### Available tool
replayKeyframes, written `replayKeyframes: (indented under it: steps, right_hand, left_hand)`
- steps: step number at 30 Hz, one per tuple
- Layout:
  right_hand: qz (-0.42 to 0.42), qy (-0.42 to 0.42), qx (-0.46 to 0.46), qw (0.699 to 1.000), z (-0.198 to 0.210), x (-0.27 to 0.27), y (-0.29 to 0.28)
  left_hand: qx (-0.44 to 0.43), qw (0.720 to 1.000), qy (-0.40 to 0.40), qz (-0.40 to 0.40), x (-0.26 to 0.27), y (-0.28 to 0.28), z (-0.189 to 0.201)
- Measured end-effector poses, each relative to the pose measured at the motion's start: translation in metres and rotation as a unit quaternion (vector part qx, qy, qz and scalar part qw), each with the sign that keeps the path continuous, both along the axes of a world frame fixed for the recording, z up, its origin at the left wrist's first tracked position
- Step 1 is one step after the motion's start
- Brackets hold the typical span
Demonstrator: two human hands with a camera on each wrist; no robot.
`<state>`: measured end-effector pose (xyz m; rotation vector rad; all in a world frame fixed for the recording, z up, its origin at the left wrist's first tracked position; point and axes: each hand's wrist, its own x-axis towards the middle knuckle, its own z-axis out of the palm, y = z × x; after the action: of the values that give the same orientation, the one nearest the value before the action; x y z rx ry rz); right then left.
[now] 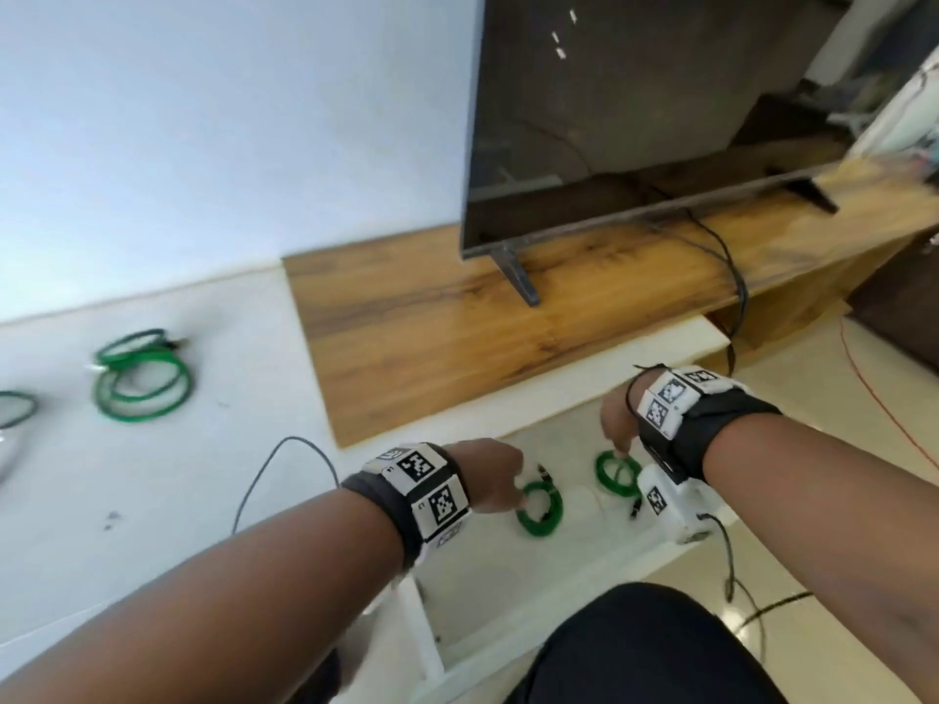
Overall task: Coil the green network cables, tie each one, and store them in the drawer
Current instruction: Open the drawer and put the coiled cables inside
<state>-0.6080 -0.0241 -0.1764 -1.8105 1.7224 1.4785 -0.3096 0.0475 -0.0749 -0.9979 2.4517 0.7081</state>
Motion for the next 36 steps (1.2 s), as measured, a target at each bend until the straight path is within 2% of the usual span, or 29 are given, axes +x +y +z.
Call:
replayKeyframes:
  steps: [2, 5, 8, 11, 14, 16, 20, 23, 26, 32, 36]
  right_hand:
    - [0.038, 0.0, 0.004, 0.999, 0.108, 0.095, 0.024]
    - [0.011, -0.024, -0.02, 0.999, 0.18, 0.181, 0.028]
    - [0.037, -0.074, -0.105, 0.991, 0.218, 0.25, 0.014]
    - [0.105, -0.14, -0.154, 0.972, 0.238, 0.324, -0.001]
    - [0.131, -0.223, -0.198, 0.946, 0.236, 0.389, -0.017]
    - [0.103, -0.28, -0.234, 0.925, 0.224, 0.424, -0.032]
    - [0.11, -0.331, -0.261, 0.9, 0.2, 0.48, -0.06]
    - [0.141, -0.342, -0.271, 0.889, 0.185, 0.507, -0.078]
    - [0.172, -0.331, -0.259, 0.891, 0.171, 0.524, -0.091]
    - [0.193, -0.293, -0.252, 0.902, 0.138, 0.543, -0.097]
    - [0.215, -0.277, -0.244, 0.904, 0.114, 0.541, -0.088]
  left_hand:
    - [-0.023, 1.0, 0.014, 0.012, 0.032, 0.003, 0.03]
    - [-0.06, 0.997, 0.025, 0.045, 0.093, 0.004, 0.068]
    - [-0.08, 0.99, 0.035, 0.11, 0.166, 0.001, 0.093]
    - [-0.099, 0.973, 0.042, 0.204, 0.249, -0.005, 0.101]
    - [-0.135, 0.949, 0.033, 0.284, 0.326, -0.012, 0.096]
    - [-0.184, 0.929, 0.018, 0.319, 0.372, -0.017, 0.089]
    - [-0.248, 0.893, -0.029, 0.374, 0.442, -0.029, 0.07]
    - [-0.217, 0.898, -0.101, 0.37, 0.472, -0.043, 0.054]
    - [-0.22, 0.902, -0.15, 0.339, 0.49, -0.061, 0.042]
    - [-0.235, 0.911, -0.167, 0.296, 0.501, -0.101, 0.025]
    - [-0.256, 0.917, -0.14, 0.273, 0.49, -0.115, 0.016]
